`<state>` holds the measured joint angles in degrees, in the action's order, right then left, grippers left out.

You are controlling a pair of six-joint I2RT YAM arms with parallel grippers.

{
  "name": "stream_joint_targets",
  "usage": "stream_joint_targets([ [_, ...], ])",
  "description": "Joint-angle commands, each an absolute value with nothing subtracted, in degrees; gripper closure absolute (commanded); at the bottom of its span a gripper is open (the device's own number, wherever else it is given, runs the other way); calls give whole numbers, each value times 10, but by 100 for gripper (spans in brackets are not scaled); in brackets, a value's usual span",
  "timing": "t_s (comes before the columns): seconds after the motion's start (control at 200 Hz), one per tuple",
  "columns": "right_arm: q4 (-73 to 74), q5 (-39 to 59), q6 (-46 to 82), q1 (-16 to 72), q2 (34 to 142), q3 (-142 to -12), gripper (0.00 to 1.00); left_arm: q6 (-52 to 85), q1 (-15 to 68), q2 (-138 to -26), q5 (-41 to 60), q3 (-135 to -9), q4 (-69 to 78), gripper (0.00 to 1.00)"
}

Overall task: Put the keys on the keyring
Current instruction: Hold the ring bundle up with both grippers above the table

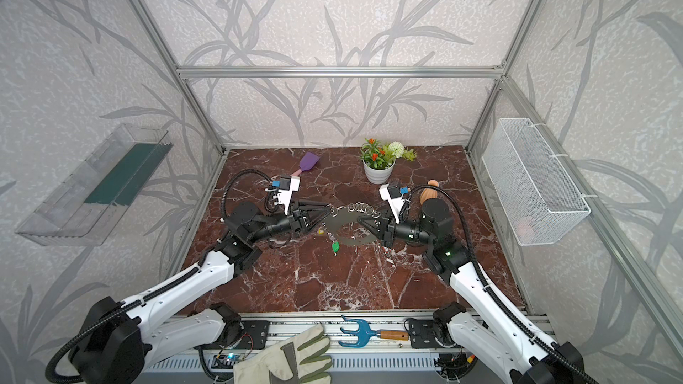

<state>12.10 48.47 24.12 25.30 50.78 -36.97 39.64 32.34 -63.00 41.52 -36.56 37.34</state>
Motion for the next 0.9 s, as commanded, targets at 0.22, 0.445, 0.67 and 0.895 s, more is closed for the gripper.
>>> stream_joint_targets([
  [0.22, 140, 483, 235, 259, 490, -369, 100, 396, 337, -606, 365, -392, 262, 79],
  [0.445, 132, 474, 228, 259, 492, -369, 100, 397, 339, -577, 361, -386, 240, 79],
  [0.67, 131, 471, 228, 260, 490, -368, 100, 396, 339, -559, 356, -385, 217, 84],
  [0.895, 139, 471, 233, 262, 489, -366, 100, 401, 339, -560, 355, -384, 210, 85],
])
